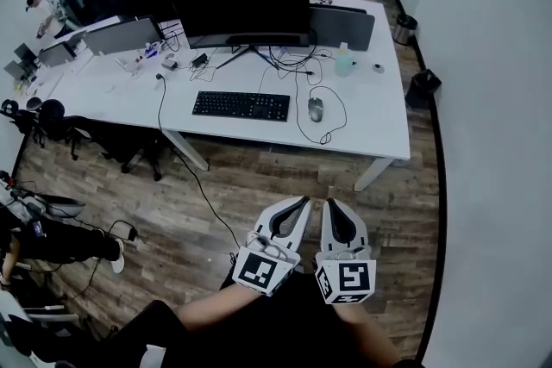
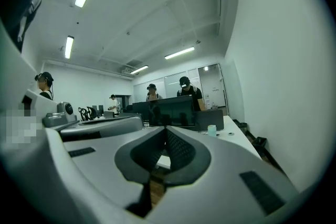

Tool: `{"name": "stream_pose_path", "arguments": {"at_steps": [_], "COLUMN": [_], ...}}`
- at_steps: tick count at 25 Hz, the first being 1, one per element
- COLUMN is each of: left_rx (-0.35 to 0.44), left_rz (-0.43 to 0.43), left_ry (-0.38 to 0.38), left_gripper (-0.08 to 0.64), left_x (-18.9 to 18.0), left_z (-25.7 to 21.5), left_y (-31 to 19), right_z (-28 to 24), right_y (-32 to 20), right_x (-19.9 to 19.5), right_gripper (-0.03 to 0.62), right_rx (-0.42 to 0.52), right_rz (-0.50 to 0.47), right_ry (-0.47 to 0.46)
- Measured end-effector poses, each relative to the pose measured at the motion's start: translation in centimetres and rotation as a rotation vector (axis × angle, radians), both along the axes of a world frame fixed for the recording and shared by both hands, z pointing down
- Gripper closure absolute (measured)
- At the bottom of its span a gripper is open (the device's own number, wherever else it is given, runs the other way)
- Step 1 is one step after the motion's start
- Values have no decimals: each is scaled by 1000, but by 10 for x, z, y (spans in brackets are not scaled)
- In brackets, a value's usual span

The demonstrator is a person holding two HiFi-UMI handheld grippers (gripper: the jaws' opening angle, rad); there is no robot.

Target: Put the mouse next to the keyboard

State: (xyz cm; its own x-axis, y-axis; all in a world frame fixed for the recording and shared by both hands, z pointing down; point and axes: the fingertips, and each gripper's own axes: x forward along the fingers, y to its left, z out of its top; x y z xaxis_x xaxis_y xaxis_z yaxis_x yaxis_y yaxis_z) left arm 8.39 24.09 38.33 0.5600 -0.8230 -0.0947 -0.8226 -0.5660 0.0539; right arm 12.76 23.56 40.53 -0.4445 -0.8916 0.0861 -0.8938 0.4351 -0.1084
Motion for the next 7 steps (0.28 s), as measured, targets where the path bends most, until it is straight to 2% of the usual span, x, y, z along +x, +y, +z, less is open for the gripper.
{"name": "stream_pose_path", "arguments": {"at_steps": [7], "left_rx": [-41], "left_rz": [2], "left_ry": [-29], "left_gripper": [557], "left_x": [0], "left_z": [13], "left_y": [-2], "right_z": [2], "right_y": [2], "right_x": [-3], "right_gripper": [574], "right_rx": [-21], "right_rz": [-25], "right_ry": [-12]}}
